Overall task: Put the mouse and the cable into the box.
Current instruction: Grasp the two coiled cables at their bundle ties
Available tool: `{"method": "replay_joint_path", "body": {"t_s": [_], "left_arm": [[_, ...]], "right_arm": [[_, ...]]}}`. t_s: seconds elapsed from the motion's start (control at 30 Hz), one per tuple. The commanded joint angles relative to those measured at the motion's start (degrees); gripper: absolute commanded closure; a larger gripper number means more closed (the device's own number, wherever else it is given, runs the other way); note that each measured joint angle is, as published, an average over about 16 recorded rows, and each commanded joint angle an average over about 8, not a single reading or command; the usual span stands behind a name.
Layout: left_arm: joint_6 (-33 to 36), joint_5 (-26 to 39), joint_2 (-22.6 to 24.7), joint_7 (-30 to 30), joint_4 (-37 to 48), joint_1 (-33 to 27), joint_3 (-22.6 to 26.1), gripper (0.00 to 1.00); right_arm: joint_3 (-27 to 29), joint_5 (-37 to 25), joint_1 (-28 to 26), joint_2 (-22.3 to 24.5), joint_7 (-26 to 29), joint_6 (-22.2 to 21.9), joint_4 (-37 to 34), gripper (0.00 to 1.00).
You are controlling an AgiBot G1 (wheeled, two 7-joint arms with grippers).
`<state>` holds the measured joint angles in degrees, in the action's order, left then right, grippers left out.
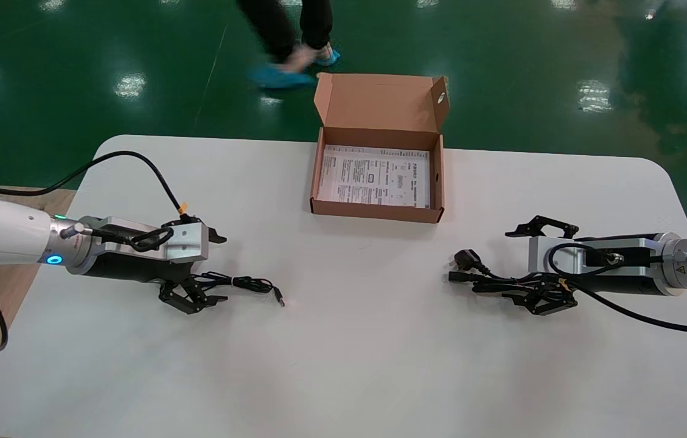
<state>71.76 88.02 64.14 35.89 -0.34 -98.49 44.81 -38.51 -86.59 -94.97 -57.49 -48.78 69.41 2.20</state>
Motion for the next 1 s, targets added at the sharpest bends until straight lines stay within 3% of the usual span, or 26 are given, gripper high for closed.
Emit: {"method": "replay_joint_path", "body": {"t_s": [0.03,1.0], "left_arm": [[-0.2,-0.2,0.0,0.0,0.2,0.0,-0.2,1.00],[0.3,0.1,-0.1,-0.1,-0.4,0.1,0.1,1.00]], "right_arm": [[0.1,0.1,0.0,-0.2,0.0,0.0,-0.3,1.00],[-0.1,-0.1,0.1,0.3,0.0,0.2,0.5,1.00]]}}
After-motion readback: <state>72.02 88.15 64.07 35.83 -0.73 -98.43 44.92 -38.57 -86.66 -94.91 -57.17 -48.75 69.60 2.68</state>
